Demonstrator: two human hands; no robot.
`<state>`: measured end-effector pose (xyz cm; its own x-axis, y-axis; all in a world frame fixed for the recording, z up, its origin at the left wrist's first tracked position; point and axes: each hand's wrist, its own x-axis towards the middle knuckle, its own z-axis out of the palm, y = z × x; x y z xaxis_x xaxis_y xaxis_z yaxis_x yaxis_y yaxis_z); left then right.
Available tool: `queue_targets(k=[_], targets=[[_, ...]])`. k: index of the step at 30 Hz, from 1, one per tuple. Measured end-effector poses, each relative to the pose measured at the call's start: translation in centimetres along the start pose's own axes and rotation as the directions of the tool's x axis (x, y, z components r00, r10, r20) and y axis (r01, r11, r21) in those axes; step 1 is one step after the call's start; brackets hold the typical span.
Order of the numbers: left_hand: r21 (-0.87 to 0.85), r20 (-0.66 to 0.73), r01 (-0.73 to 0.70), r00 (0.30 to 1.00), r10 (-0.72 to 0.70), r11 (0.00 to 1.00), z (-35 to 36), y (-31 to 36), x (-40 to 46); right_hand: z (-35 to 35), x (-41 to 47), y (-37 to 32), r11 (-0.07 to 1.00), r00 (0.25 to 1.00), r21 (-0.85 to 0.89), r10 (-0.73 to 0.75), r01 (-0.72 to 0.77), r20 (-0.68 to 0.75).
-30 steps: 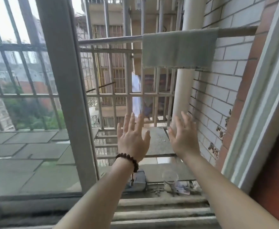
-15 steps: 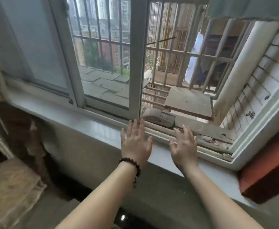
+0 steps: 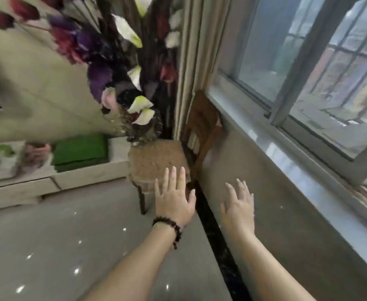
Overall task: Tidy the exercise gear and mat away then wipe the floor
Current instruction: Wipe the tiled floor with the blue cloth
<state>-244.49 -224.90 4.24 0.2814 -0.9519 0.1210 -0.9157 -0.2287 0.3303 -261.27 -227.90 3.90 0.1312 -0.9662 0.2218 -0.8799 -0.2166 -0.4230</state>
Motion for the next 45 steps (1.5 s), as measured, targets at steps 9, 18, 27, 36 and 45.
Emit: queue_targets(k=[9, 18, 27, 36, 45], targets=[[0.051, -0.105, 0.508, 0.859, -0.501, 0.860, -7.7, -25.5, -6.1, 14.5, -1.6, -24.3, 0.896, 0.859, 0.115, -0.445, 0.430, 0.253], [0.045, -0.204, 0.794, 0.602, -0.772, 0.607, -15.1, -48.0, -15.0, 26.1, -9.6, -49.1, 0.693, 0.593, 0.310, -0.719, 0.651, 0.362], [-0.066, -0.278, 0.925, 0.344, -0.897, 0.375, -20.5, -59.8, -21.0, 32.9, -14.5, -63.4, 0.474, 0.344, 0.382, -0.867, 0.793, 0.361], [-0.106, -0.277, 0.974, 0.165, -0.947, 0.201, -22.3, -70.6, -21.0, 40.3, -15.7, -75.8, 0.341, 0.196, 0.455, -0.921, 0.823, 0.336], [-0.134, -0.308, 0.988, 0.028, -0.951, 0.073, -26.9, -86.2, -13.0, 49.9, -9.5, -92.3, 0.268, 0.102, 0.488, -0.935, 0.830, 0.339]])
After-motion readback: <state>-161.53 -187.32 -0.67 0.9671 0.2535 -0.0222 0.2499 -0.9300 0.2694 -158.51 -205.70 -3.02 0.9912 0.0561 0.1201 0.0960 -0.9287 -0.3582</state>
